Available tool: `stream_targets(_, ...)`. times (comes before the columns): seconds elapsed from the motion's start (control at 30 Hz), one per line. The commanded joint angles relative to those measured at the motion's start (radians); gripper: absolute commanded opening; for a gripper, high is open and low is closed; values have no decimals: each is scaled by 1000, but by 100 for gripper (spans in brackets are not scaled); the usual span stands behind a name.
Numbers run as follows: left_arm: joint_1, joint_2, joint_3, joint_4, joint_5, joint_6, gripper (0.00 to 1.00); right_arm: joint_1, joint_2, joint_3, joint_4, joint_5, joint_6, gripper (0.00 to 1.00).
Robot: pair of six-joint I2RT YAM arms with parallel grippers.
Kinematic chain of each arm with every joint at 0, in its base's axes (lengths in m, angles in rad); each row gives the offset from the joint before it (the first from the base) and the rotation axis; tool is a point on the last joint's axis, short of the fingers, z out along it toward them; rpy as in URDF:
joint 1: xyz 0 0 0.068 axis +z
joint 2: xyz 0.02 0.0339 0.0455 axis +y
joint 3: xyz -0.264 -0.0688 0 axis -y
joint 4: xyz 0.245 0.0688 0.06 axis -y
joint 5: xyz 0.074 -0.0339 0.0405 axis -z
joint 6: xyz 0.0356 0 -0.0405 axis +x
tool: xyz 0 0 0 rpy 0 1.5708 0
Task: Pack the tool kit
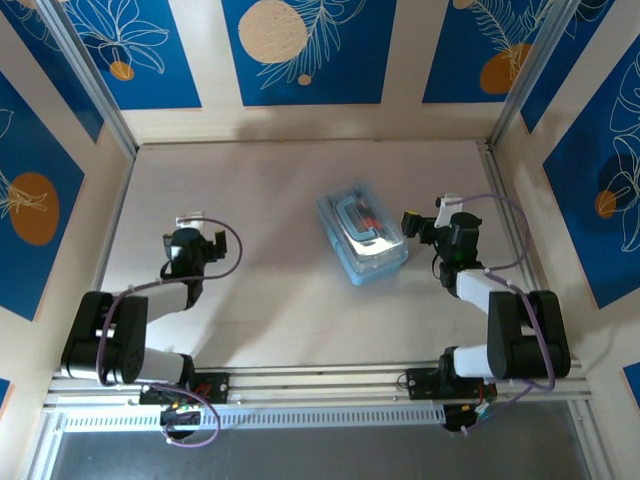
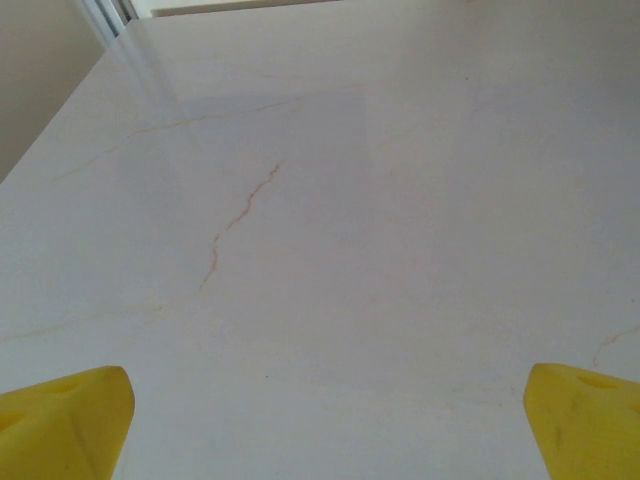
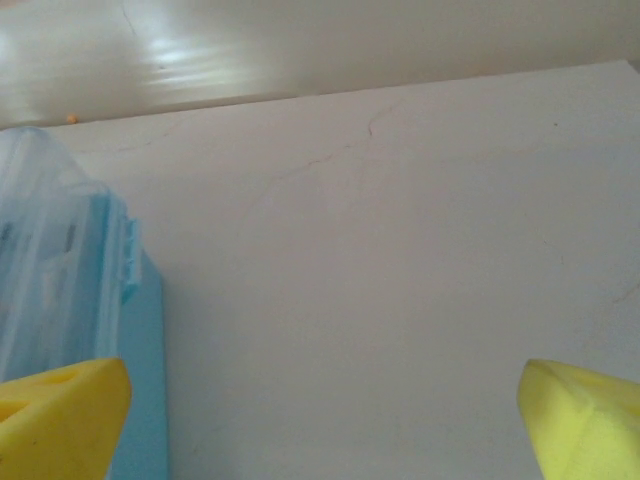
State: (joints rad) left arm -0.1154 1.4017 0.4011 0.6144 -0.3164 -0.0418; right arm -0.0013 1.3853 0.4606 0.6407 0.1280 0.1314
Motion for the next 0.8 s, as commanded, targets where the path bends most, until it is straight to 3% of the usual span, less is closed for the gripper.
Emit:
stream_targets(0.0,27,111,-10,260,48,33,100,19,126,9,86,-12,-29,99)
stream_targets(0.03,33,141,-28,307,100,45,100,6,118,-3,83,-30,-22,99)
stream_targets(0.1,31,162,-60,390,84,44,100,-6,130,-41,155,-25,-8,99)
stream_targets(0.77,33,163,-52,375,100,51,100,10,134,-52,177,-17,-29,99)
